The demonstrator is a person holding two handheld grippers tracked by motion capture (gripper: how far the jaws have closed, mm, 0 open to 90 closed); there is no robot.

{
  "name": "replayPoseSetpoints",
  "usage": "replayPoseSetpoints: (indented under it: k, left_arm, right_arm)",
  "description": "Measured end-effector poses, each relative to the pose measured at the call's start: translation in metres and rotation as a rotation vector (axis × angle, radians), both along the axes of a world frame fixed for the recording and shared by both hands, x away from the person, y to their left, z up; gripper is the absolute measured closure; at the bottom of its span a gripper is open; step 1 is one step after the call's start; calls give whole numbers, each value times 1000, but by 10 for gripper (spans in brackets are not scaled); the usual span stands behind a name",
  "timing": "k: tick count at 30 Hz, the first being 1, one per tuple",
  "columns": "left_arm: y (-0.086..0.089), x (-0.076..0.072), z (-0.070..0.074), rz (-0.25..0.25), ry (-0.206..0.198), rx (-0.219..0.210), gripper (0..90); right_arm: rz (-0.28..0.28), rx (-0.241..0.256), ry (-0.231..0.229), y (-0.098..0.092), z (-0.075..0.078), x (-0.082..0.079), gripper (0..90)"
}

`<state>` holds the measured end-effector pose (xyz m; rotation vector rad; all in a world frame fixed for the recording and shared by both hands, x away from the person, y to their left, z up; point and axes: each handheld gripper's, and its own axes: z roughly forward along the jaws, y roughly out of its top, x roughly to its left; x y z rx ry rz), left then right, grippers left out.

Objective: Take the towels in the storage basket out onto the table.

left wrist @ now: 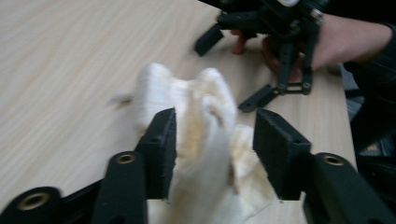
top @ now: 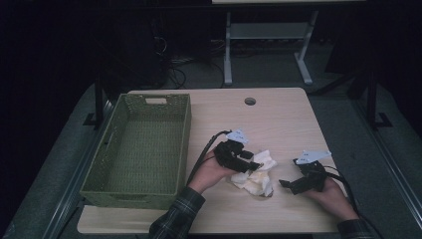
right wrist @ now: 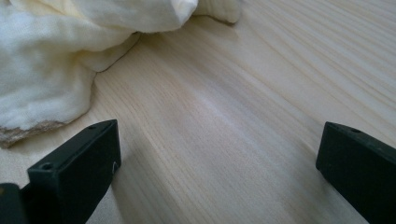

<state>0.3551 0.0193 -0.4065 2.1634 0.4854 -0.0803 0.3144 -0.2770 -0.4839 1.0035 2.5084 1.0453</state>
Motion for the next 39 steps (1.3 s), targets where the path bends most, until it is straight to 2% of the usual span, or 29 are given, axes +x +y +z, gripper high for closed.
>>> replayPoseSetpoints:
  k: [3,7,10,11,13,14,15,18,19,20,23,31,33,35,39]
  left_arm:
    - [2,2,-4,-1,23,0,567]
    - [0,3,-10,-8,30,8,603]
    - [-1,3,-13,-20,42,7,682]
    - [-3,3,-16,-33,47,27,724]
    - [-4,1,-17,-36,49,32,823]
    - [-5,0,-18,-38,50,33,823]
    - [-5,-1,-17,-43,46,33,875]
    - [-6,-4,-15,-44,41,32,882]
    - [-8,-12,-14,-55,23,37,882]
    - [-8,-12,-14,-55,23,37,882]
    - [-15,-30,-18,-93,-8,74,882]
    - [-22,-47,-34,-122,9,114,881]
    - [-24,-53,-38,-129,4,125,855]
    - [-22,-58,-35,-129,-7,116,781]
    - [-11,-60,-20,-109,-43,84,707]
  right_arm:
    - [-1,0,1,0,0,0,0]
    - [0,0,0,0,0,0,0]
    - [-1,0,1,0,0,0,0]
    - [-3,0,1,0,0,0,0]
    - [-3,0,1,0,0,0,0]
    - [-3,0,1,0,0,0,0]
    - [-5,1,3,0,0,0,0]
    - [-5,0,0,0,0,0,0]
    - [-5,0,0,0,0,0,0]
    - [-2,-1,-3,0,0,0,0]
    - [-4,-1,-1,0,0,0,0]
    - [-3,-1,-1,0,0,0,0]
    - [-4,-1,0,0,0,0,0]
    - [-5,-1,0,0,0,0,0]
    - [-3,-2,0,1,0,1,0]
